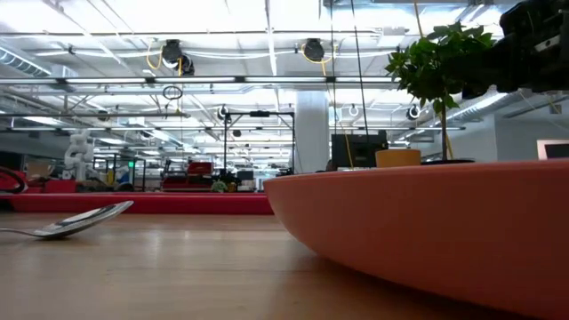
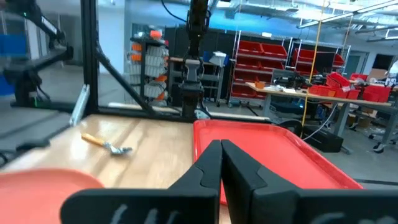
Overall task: Pick and place plate/cup/fork/spoon on tray
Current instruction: Put the yellow cup on the red serving tray
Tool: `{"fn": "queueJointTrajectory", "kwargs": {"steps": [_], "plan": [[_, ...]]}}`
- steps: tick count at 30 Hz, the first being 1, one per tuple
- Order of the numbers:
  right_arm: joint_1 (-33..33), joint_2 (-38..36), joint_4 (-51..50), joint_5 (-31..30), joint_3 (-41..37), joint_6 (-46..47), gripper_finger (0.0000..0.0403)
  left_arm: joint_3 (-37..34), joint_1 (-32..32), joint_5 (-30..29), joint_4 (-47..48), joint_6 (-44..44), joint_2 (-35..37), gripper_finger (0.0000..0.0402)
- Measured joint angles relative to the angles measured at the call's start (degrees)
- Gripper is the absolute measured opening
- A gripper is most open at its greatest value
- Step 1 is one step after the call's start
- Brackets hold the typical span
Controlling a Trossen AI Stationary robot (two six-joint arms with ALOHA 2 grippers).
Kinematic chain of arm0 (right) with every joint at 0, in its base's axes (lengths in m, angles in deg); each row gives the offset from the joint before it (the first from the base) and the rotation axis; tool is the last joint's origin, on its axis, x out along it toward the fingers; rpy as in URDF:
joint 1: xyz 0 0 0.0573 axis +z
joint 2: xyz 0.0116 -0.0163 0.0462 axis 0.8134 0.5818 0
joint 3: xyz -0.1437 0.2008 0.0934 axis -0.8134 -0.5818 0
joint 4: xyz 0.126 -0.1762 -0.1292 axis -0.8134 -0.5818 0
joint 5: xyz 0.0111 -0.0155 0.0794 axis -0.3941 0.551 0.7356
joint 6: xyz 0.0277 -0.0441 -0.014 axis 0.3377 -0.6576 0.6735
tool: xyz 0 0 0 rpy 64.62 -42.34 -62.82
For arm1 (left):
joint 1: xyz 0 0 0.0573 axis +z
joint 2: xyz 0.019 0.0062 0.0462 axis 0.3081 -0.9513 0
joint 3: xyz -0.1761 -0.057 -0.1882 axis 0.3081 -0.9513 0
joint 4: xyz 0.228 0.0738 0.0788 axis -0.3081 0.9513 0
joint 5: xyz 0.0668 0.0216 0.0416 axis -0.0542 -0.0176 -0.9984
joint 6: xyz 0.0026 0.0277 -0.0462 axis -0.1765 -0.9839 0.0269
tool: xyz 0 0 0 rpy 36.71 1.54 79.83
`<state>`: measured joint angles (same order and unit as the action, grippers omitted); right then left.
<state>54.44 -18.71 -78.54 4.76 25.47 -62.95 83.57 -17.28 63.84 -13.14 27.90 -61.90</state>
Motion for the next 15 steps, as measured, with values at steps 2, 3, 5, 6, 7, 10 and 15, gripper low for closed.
{"fn": "queueJointTrajectory", "kwargs": {"steps": [2,3,5,6,7,10,15], "plan": [[0.0,0.0,0.7,0.0,0.0,4.2,0.0,4.1,0.0,1.5,2.4,0.0,-2.9,0.0003],[0.0,0.0,1.1,0.0,0.0,6.4,0.0,6.1,0.0,2.0,3.5,0.3,-4.3,0.0003],[0.0,0.0,1.9,-0.1,0.0,8.8,0.0,10.3,0.0,3.0,6.2,0.1,-7.1,0.0003],[0.0,0.0,2.5,-0.2,0.0,9.2,0.0,12.4,0.0,3.3,7.8,-0.1,-8.5,0.0003],[0.0,0.0,2.9,-0.3,0.0,9.3,0.0,14.3,0.0,3.5,9.3,-0.3,-9.8,0.0003],[0.0,0.0,3.6,-0.2,0.0,10.3,0.0,19.2,0.0,3.5,13.7,-0.4,-13.9,0.0003],[0.0,0.0,3.5,0.0,0.0,15.7,0.0,25.6,0.0,3.7,19.6,-0.3,-21.3,0.0002]]}}
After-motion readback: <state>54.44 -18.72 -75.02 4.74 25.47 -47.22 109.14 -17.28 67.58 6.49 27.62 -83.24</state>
